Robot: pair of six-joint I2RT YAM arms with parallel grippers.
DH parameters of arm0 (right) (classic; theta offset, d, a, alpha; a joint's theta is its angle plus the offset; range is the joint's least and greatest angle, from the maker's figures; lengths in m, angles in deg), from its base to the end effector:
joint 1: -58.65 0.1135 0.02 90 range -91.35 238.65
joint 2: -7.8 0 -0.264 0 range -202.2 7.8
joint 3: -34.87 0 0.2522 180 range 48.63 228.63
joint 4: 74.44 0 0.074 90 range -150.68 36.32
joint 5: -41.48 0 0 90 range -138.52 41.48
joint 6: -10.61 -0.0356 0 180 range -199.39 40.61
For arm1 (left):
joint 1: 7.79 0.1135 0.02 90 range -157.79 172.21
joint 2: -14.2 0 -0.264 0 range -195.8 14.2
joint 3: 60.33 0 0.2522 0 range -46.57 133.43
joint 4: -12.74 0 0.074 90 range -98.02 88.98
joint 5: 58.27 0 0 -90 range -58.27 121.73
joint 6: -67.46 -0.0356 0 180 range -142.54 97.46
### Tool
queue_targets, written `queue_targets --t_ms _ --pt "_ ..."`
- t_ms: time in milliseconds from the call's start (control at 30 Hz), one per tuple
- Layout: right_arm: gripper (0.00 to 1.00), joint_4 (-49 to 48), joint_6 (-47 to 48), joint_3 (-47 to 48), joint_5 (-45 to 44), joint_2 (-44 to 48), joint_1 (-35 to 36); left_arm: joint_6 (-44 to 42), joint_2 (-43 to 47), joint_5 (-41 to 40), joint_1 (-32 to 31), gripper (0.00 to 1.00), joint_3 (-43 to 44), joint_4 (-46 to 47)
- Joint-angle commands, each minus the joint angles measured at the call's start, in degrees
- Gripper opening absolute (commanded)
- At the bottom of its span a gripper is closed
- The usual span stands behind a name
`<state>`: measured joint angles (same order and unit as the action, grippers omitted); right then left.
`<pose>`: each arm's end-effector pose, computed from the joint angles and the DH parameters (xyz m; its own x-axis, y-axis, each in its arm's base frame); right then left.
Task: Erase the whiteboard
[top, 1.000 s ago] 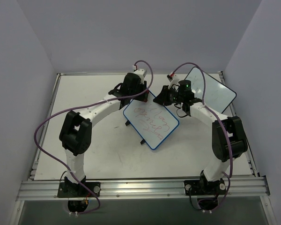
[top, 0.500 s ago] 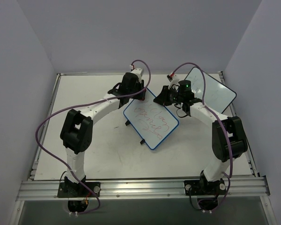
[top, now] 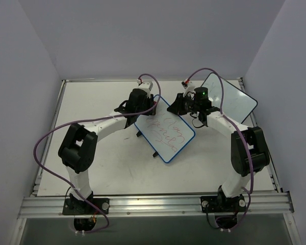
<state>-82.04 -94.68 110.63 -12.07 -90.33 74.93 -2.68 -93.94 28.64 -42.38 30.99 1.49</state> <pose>0.3682 0.1296 0.2527 -0.4409 0.0922 -0.8928 -0.6849 0.6083 0.4011 0.3635 -0.2484 0.2399 -0.5436 -0.0372 -0.8385 0.3647 0.8893 -0.2759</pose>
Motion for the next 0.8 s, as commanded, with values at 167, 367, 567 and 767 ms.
queue_targets --t_ms 167,367,567,767 --pt "0.00 -0.08 3.07 1.28 0.64 2.24 1.92 0.89 2.75 -1.39 -0.74 0.02 -4.34 1.45" --pt "0.00 0.01 3.33 1.28 0.64 2.41 2.10 0.71 3.81 -1.04 -0.74 0.02 -6.28 2.51" --pt "0.00 0.10 3.42 1.37 0.56 2.15 2.18 -1.48 4.51 0.54 -2.50 0.02 -4.61 1.37" --pt "0.00 0.18 3.42 1.28 0.56 2.32 2.19 -2.72 4.78 3.09 -3.90 0.02 -3.03 -2.24"
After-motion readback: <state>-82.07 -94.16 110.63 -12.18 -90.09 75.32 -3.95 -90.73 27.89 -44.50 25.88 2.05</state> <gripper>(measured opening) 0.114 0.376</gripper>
